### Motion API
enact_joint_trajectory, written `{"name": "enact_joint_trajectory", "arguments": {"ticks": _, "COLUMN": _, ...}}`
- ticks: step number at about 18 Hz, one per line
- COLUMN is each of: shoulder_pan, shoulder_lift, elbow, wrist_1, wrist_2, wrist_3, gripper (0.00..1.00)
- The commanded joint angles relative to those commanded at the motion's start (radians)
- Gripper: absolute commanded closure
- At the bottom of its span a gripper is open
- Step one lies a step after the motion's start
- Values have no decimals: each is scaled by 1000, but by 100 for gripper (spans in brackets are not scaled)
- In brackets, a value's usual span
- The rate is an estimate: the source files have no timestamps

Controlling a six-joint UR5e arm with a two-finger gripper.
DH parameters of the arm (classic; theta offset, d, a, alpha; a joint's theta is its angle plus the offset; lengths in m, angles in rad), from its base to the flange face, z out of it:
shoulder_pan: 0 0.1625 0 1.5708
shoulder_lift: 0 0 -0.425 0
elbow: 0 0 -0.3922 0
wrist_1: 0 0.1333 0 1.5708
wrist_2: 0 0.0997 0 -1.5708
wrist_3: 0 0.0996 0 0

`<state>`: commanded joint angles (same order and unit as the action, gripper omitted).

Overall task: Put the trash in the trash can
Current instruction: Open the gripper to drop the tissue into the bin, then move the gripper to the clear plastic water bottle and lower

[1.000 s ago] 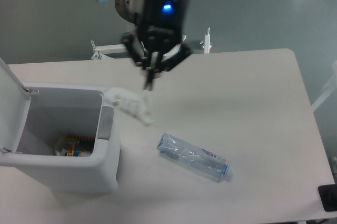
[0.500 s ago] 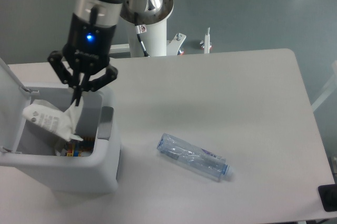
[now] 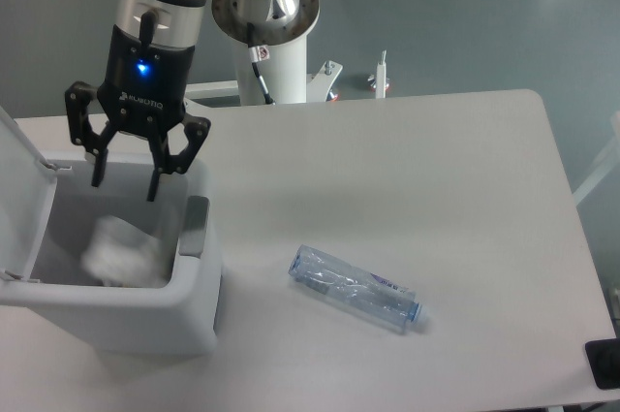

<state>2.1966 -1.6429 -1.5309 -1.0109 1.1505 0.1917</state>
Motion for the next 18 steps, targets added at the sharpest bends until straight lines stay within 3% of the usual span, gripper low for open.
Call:
{"name": "enact_joint_trajectory", "arguments": {"ticks": 3, "shoulder_pan": 23, "shoulder_lift": 3, "elbow": 1, "wrist_1": 2, "wrist_2": 27, "wrist_3": -41, "gripper": 0}}
{"name": "enact_joint_trajectory", "arguments": {"ticks": 7, "shoulder_pan": 191, "shoulder_lift": 3, "elbow": -2, "wrist_1": -2, "wrist_2": 78, "wrist_3": -221, "gripper": 0}}
{"name": "enact_joint_trajectory", "arguments": {"ticks": 10, "shoulder_pan": 303, "shoulder_lift": -17, "elbow": -35, "wrist_1": -2, "wrist_2": 80, "wrist_3": -250, "gripper": 0}}
{"name": "enact_joint_trajectory", "arguments": {"ticks": 14, "shoulder_pan": 400, "shoulder_lift": -86, "elbow": -46, "wrist_1": -6, "wrist_2": 81, "wrist_3": -262, "gripper": 0}}
{"name": "enact_joint_trajectory", "arguments": {"ticks": 18, "shoulder_pan": 411, "shoulder_lift": -159, "elbow": -83, "wrist_1": 3, "wrist_2": 92, "wrist_3": -302, "gripper": 0}}
